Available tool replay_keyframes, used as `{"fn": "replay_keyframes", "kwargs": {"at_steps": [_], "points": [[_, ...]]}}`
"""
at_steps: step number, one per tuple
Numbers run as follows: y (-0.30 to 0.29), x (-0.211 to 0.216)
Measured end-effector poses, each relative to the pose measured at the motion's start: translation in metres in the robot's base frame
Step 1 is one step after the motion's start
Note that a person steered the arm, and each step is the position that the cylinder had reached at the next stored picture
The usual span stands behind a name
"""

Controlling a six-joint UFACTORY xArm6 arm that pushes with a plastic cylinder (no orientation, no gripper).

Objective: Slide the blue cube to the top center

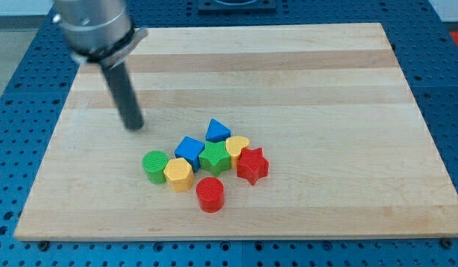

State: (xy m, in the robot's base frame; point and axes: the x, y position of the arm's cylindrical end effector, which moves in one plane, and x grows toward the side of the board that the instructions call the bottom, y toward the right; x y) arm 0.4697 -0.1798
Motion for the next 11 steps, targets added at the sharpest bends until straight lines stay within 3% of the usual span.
{"fn": "replay_keyframes", "kwargs": {"at_steps": [3, 4, 5, 7, 11], "points": [[0.016, 0.052], [0.021, 0.052], [0.061, 0.052], [0.07, 0.046], [0.153, 0.003]]}}
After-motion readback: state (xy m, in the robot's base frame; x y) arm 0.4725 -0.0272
